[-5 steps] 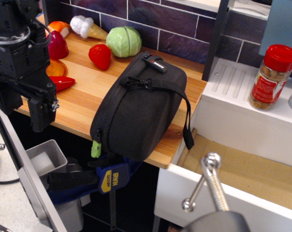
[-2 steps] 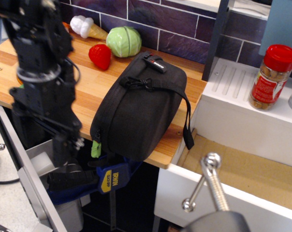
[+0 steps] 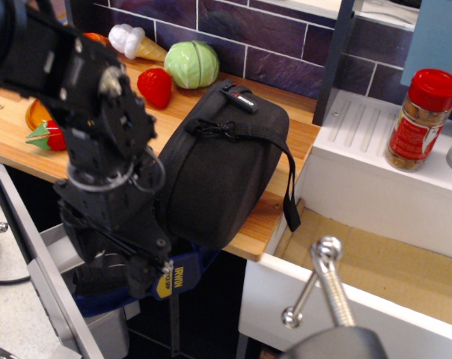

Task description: Unzip zipper bag

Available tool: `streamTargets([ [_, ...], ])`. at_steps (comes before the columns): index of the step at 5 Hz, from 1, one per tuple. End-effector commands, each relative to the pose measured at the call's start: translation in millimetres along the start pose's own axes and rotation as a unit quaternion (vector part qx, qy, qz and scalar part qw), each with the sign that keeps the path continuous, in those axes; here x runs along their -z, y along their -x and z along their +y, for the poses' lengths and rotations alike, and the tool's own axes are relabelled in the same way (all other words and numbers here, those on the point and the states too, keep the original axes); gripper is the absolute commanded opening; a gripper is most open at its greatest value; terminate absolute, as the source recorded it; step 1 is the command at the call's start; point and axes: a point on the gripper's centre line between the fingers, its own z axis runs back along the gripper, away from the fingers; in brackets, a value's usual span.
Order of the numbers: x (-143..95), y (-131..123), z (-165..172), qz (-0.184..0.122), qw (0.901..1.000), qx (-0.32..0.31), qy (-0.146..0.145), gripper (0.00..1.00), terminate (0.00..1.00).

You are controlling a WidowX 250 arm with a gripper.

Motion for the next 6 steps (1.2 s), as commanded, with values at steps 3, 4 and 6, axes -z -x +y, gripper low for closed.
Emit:
streamTargets([
  [3, -16.0, -43.4, -5.6, -0.099, 0.9951, -0.007, 0.001, 1.0, 0.0],
  [4, -15.6, -42.4, -5.0, -0.103, 0.9947, -0.008, 0.003, 0.0, 0.0],
  [6, -9.6, -42.3, -4.5, -0.097, 0.9952, -0.016, 0.001, 0.0, 0.0],
])
